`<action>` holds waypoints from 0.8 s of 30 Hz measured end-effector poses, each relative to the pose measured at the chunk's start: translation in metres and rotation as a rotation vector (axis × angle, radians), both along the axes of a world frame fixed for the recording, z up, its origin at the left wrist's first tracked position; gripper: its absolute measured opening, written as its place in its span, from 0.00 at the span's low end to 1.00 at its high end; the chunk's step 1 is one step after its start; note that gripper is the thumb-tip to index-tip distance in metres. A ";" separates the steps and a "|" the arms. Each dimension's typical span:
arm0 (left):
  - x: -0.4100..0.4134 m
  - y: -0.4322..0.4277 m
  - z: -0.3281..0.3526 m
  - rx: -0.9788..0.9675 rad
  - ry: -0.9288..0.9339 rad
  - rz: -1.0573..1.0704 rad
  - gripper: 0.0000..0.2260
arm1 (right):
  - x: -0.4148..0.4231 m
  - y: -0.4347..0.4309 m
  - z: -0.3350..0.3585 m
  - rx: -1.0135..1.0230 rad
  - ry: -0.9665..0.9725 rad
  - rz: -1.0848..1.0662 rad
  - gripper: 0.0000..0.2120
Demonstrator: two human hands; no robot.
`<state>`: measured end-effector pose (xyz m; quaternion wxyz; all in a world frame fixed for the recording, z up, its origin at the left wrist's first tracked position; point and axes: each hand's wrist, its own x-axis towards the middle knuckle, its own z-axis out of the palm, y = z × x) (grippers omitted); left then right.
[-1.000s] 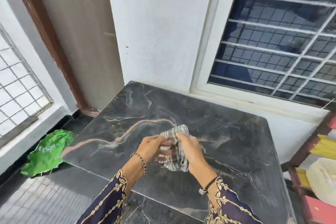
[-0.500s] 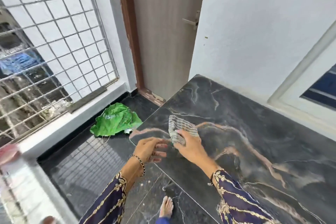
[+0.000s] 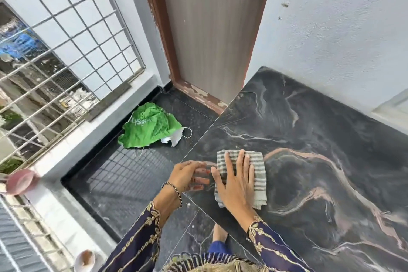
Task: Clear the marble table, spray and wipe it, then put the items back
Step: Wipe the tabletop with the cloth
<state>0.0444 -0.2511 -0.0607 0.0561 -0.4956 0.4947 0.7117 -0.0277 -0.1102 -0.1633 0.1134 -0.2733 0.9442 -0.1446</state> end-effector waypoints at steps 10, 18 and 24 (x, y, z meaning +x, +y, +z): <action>0.014 -0.059 -0.010 0.057 -0.019 0.033 0.10 | -0.002 -0.038 -0.015 0.067 0.172 -0.039 0.30; 0.044 -0.099 -0.014 0.007 0.001 -0.024 0.11 | 0.014 -0.077 -0.014 0.076 0.168 0.144 0.29; 0.055 -0.104 -0.017 -0.010 0.011 -0.046 0.10 | 0.053 -0.079 -0.011 0.044 0.191 0.439 0.26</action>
